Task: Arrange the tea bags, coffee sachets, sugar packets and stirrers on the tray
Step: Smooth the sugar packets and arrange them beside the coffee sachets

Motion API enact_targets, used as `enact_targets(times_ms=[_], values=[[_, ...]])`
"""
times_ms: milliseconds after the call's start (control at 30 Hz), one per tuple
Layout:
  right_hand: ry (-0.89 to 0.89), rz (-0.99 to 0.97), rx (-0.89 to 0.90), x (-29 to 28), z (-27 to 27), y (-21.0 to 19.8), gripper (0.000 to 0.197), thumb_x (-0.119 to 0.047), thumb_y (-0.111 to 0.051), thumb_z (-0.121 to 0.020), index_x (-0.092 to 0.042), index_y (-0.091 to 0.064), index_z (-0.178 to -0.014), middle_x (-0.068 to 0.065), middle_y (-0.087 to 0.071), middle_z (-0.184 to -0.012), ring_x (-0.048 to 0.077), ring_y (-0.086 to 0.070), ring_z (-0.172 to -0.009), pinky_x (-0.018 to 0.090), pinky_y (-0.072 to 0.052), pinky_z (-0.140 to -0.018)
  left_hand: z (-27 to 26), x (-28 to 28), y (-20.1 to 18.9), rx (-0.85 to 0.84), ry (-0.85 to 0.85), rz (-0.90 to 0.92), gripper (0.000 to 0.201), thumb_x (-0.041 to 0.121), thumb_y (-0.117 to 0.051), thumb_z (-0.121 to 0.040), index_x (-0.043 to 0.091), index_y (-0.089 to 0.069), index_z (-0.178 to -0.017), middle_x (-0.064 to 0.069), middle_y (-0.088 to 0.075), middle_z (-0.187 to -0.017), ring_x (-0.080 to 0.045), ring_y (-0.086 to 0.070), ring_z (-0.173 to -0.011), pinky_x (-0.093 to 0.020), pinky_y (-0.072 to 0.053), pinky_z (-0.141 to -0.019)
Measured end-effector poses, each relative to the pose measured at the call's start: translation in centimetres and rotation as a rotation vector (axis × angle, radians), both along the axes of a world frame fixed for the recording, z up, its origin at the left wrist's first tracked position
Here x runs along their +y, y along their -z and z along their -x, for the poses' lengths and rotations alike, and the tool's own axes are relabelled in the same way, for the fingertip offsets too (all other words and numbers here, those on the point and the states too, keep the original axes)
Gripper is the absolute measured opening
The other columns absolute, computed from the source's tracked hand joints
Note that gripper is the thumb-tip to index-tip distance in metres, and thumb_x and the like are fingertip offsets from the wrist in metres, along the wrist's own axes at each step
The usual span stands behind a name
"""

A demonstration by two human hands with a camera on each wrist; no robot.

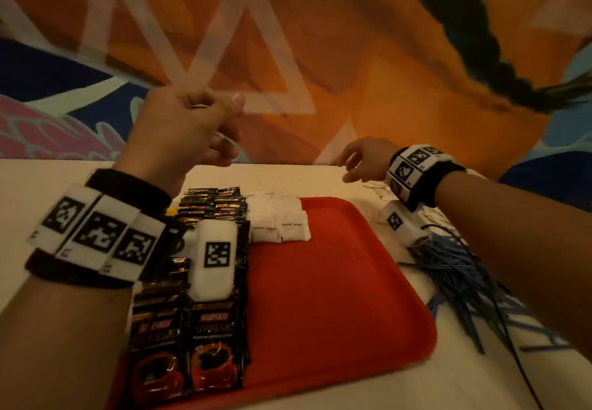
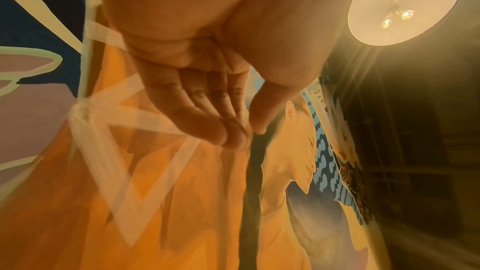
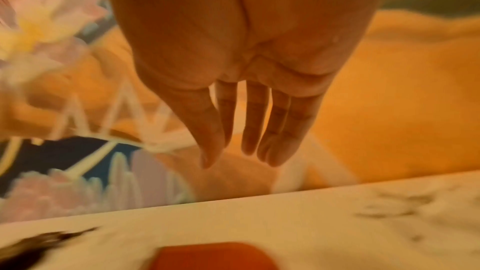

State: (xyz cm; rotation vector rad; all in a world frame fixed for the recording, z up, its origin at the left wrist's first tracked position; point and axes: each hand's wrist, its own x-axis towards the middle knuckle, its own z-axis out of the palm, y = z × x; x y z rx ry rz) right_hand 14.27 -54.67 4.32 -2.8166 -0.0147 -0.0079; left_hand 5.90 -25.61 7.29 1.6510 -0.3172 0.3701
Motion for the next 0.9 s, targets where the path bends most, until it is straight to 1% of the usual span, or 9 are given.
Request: enact_targets(times_ms=[167,300,400,500,600,667,767,833,900], values=[[0.21,0.28,0.143,-7.4,-2.7,0.1,0.046,-0.029,-0.08,-0.082,-0.021,-0.063,-0.124,0.004,-0.063,-0.128,0.025,-0.06,-0.108,0.038,-0.051,-0.094,-0.4,-0.2,0.4,-0.01,0.019,-0.007,0.018,0.033,-0.061,-0.096,0.018,-0.069,-0.09,0.0,-0.066,-0.066,-0.011,-0.062,-0.05,-0.02,-0.052,-0.047],[0.25,0.314,0.226,-10.0,-4.6,1.5,0.054,-0.03,-0.076,-0.086,-0.021,-0.055,-0.136,0.004,-0.047,-0.146,0.03,-0.047,-0.13,0.037,-0.042,-0.095,-1.4,0.1,0.9,-0.01,0.03,-0.019,0.023,0.041,-0.063,-0.088,0.019,-0.069,-0.088,0.003,-0.068,-0.062,-0.011,-0.062,-0.048,-0.02,-0.051,-0.045],[0.24,0.286,0.31,-11.2,-6.5,2.6,0.065,-0.025,-0.076,-0.085,-0.023,-0.047,-0.143,0.005,-0.041,-0.152,0.031,-0.042,-0.136,0.04,-0.041,-0.102,-2.3,0.6,1.3,-0.011,0.028,-0.044,0.028,0.049,-0.062,-0.079,0.023,-0.07,-0.087,0.002,-0.069,-0.067,-0.011,-0.063,-0.05,-0.02,-0.052,-0.045],[0.222,0.267,0.382,-11.6,-7.7,3.5,0.072,-0.022,-0.076,-0.086,-0.026,-0.04,-0.148,0.006,-0.041,-0.152,0.031,-0.044,-0.134,0.041,-0.044,-0.104,-3.1,1.2,1.7,-0.021,0.02,-0.058,0.025,0.05,-0.064,-0.078,0.028,-0.074,-0.082,0.0,-0.07,-0.07,-0.013,-0.064,-0.05,-0.02,-0.052,-0.045],[0.157,0.378,0.399,-11.4,-8.4,4.1,0.068,-0.027,-0.072,-0.09,-0.027,-0.04,-0.149,0.003,-0.034,-0.156,0.029,-0.044,-0.134,0.036,-0.045,-0.099,-3.5,1.5,2.0,-0.024,0.022,-0.077,0.027,0.053,-0.064,-0.075,0.03,-0.075,-0.083,-0.002,-0.07,-0.071,-0.014,-0.065,-0.051,-0.021,-0.053,-0.046],[0.14,0.427,0.369,-11.2,-8.7,4.4,0.059,-0.028,-0.075,-0.087,-0.026,-0.051,-0.14,0.003,-0.041,-0.151,0.028,-0.05,-0.128,0.035,-0.047,-0.095,-3.6,1.6,2.1,-0.017,0.024,-0.089,0.029,0.055,-0.064,-0.074,0.03,-0.075,-0.084,-0.002,-0.07,-0.072,-0.015,-0.065,-0.052,-0.023,-0.054,-0.046],[0.107,0.511,0.292,-11.0,-8.8,4.5,0.037,-0.033,-0.079,-0.08,-0.028,-0.067,-0.115,0.0,-0.063,-0.123,0.022,-0.061,-0.1,0.034,-0.053,-0.087,-3.6,1.6,2.2,-0.003,0.034,-0.098,0.029,0.054,-0.065,-0.074,0.03,-0.076,-0.084,-0.002,-0.07,-0.072,-0.015,-0.065,-0.053,-0.022,-0.053,-0.046],[0.12,0.526,0.233,-11.0,-8.9,4.9,0.024,-0.033,-0.074,-0.084,-0.028,-0.071,-0.107,-0.003,-0.067,-0.109,0.019,-0.061,-0.09,0.032,-0.054,-0.083,-3.4,1.4,2.2,0.0,0.052,-0.102,0.031,0.056,-0.065,-0.07,0.031,-0.076,-0.083,-0.002,-0.07,-0.071,-0.015,-0.065,-0.053,-0.022,-0.053,-0.046],[0.137,0.509,0.158,-10.9,-8.9,4.9,0.015,-0.028,-0.069,-0.089,-0.026,-0.072,-0.104,0.0,-0.069,-0.112,0.019,-0.059,-0.088,0.029,-0.053,-0.08,-3.1,1.1,2.2,0.01,0.067,-0.097,0.03,0.055,-0.066,-0.068,0.031,-0.076,-0.08,-0.002,-0.07,-0.07,-0.015,-0.065,-0.053,-0.022,-0.053,-0.046]])
